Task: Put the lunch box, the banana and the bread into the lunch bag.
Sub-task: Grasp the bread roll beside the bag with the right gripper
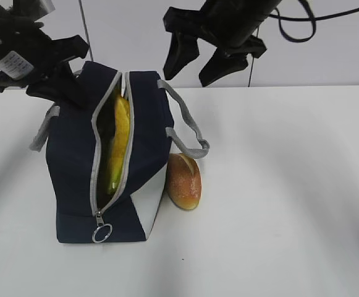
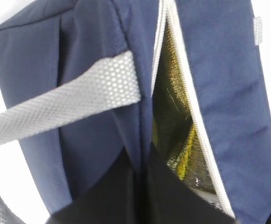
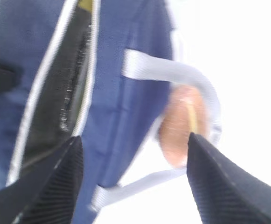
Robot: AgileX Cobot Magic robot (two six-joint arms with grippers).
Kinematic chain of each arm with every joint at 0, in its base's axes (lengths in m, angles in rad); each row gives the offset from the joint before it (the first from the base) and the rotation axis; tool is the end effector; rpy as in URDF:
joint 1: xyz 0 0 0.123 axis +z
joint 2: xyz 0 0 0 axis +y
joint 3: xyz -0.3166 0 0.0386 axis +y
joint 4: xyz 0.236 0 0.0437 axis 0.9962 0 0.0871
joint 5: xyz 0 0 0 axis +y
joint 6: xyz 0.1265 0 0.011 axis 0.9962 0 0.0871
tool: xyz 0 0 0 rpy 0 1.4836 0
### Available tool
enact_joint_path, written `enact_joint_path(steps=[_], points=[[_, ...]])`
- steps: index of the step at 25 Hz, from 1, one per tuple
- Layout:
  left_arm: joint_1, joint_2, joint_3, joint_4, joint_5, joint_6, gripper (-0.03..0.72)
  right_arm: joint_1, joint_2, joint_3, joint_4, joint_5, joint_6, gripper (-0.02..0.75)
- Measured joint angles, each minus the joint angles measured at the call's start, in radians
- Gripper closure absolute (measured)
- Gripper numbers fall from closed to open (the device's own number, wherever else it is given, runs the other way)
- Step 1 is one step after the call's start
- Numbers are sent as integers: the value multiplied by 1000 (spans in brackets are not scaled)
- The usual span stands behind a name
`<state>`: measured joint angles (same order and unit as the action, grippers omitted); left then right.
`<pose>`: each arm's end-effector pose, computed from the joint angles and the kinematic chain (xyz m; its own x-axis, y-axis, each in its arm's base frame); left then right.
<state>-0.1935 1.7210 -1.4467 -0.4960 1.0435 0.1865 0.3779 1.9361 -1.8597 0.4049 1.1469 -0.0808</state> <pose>0.3524 -0.1223 0.3017 -0.9282 0.1083 -0.3560 0.2588 0.8752 -0.4087 0.3932 0.2051 0.3246 -0.8725 -0.2524 -0.4184 -0.4149 0.8351 0.3613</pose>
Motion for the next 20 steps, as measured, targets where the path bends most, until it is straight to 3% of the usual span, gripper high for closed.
enact_joint_path(steps=[6,12,20], points=[[0,0,0,5,1,0,691,0,-85,70,-103,29,14,226],[0,0,0,5,2,0,691,0,-166,317,-109,-62,-2,225],[0,0,0,8,2,0,691,0,-292,671,27,-299,-213,226]])
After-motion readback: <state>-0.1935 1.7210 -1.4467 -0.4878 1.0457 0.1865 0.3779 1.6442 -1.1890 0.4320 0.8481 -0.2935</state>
